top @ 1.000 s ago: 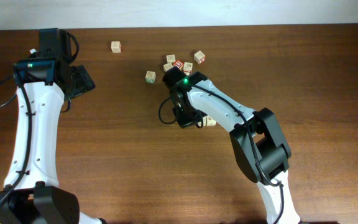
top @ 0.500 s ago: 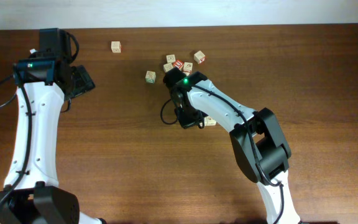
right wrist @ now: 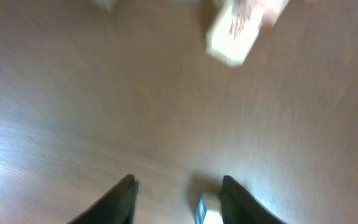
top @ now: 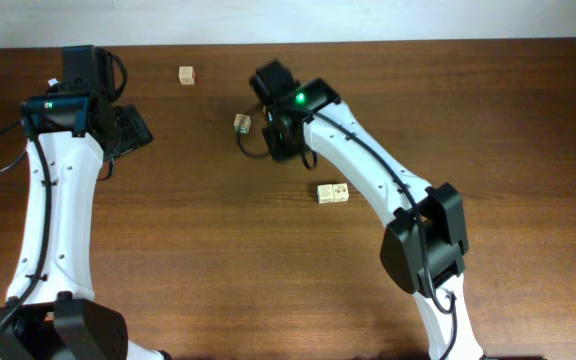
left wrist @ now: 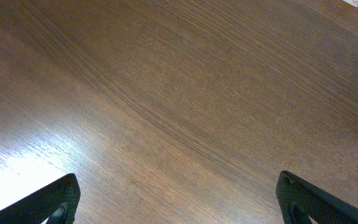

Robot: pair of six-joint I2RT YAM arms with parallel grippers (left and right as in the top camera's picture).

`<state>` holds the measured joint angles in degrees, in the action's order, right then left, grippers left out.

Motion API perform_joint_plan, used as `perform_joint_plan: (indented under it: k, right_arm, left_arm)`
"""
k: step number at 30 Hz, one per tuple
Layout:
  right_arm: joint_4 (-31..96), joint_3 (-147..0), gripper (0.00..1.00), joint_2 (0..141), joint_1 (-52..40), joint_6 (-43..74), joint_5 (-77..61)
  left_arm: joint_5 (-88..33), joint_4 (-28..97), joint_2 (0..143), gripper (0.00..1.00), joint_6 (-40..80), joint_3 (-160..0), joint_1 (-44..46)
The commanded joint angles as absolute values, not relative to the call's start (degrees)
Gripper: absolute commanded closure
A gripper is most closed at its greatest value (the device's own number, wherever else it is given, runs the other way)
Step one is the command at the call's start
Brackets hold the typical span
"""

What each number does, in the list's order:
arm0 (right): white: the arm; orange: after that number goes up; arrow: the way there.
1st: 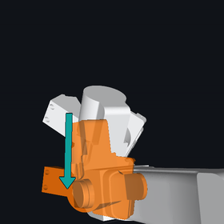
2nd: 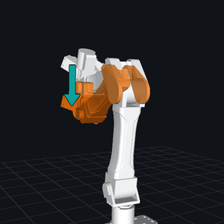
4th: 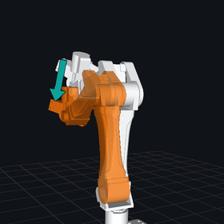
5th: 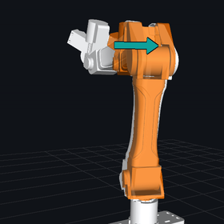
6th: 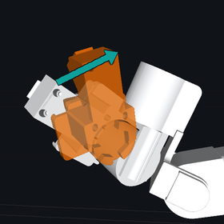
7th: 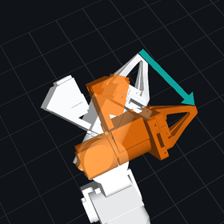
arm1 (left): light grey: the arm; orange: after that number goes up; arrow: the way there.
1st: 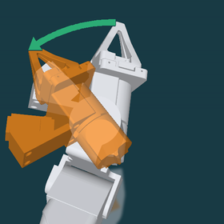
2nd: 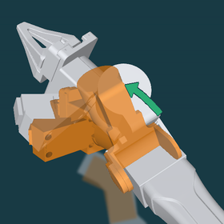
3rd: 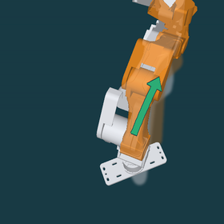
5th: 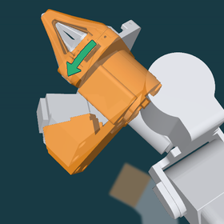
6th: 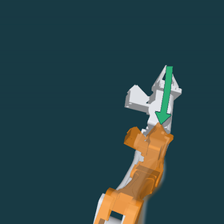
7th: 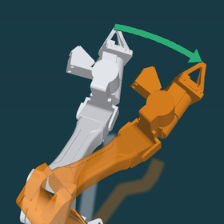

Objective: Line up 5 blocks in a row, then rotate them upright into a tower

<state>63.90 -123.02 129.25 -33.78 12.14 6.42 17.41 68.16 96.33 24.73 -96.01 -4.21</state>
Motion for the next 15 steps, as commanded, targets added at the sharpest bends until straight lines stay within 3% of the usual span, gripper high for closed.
perform_joint_plan:
  k: [1,7,15]
  right_arm:
    - [57.21,-125.91,0.52,127.98,-31.81,14.87,6.02]
    - [47.77,-125.91,0.39,132.03,-26.81,18.22,4.54]
    - [43.51,-125.91,0.39,141.08,-26.30,21.98,0.08]
  left_arm:
    - [18.22,68.23,96.44,0.01,25.47,-96.79,-4.19]
    - [18.22,68.23,96.44,0.01,25.47,-96.79,-4.19]
    - [18.22,68.23,96.44,0.01,25.47,-96.79,-4.19]
